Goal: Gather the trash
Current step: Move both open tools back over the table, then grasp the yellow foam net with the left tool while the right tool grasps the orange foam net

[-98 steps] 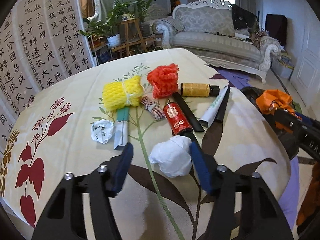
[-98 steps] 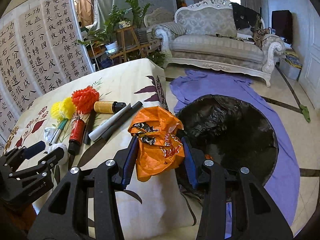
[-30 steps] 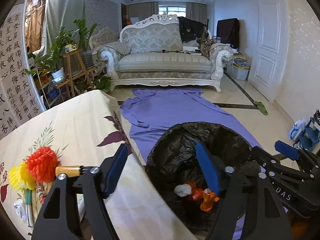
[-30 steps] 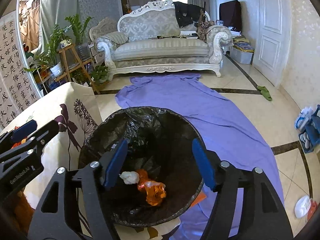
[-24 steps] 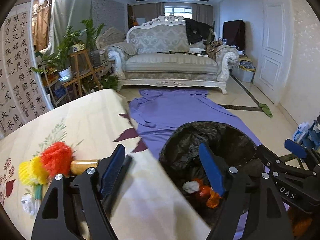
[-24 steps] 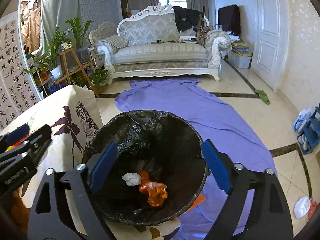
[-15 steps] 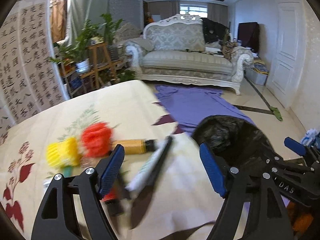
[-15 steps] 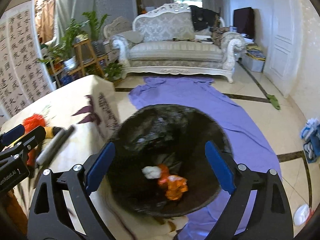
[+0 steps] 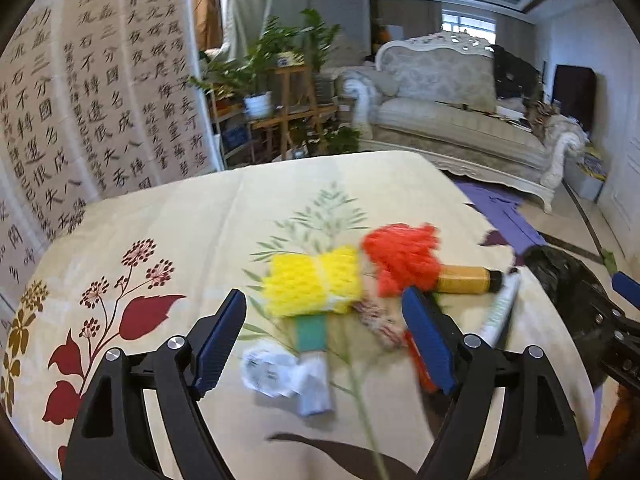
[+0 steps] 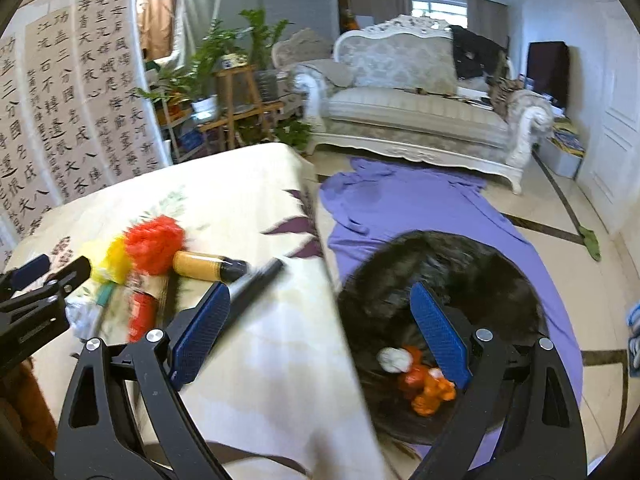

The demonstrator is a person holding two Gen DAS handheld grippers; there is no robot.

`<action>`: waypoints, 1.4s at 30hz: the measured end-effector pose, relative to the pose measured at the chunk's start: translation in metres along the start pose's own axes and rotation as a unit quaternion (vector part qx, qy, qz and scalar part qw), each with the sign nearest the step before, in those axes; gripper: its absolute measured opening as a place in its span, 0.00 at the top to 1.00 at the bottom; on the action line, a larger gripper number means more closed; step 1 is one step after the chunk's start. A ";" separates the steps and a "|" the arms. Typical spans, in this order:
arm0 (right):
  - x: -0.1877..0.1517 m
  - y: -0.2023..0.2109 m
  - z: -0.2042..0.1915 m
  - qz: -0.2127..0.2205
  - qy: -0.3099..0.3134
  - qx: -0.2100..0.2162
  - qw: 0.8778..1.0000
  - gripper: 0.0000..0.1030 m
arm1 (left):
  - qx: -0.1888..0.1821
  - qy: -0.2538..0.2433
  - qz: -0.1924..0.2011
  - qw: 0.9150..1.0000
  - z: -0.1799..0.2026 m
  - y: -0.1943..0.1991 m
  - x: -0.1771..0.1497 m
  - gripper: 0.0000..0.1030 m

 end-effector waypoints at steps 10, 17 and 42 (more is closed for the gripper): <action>0.025 -0.015 -0.040 -0.007 0.019 0.027 0.999 0.13 | -0.009 0.004 -0.041 0.999 -0.017 -0.038 0.014 0.22; 0.036 -0.026 -0.056 -0.014 0.032 0.035 0.999 0.13 | -0.032 -0.017 -0.047 0.998 -0.010 -0.045 0.024 0.21; 0.029 -0.030 -0.041 -0.025 0.022 0.044 0.999 0.13 | -0.036 -0.005 -0.073 0.997 -0.011 -0.055 0.021 0.34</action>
Point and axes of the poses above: each gripper's, at about its wrist camera, not at the fingertips, and y roughly against the way its jaws point, z to its right, x to its top, the point moved 4 cm from there along -y, roughly the way its jaws point, and after that the axes turned 13 degrees about -z, right-handed, at the moved point
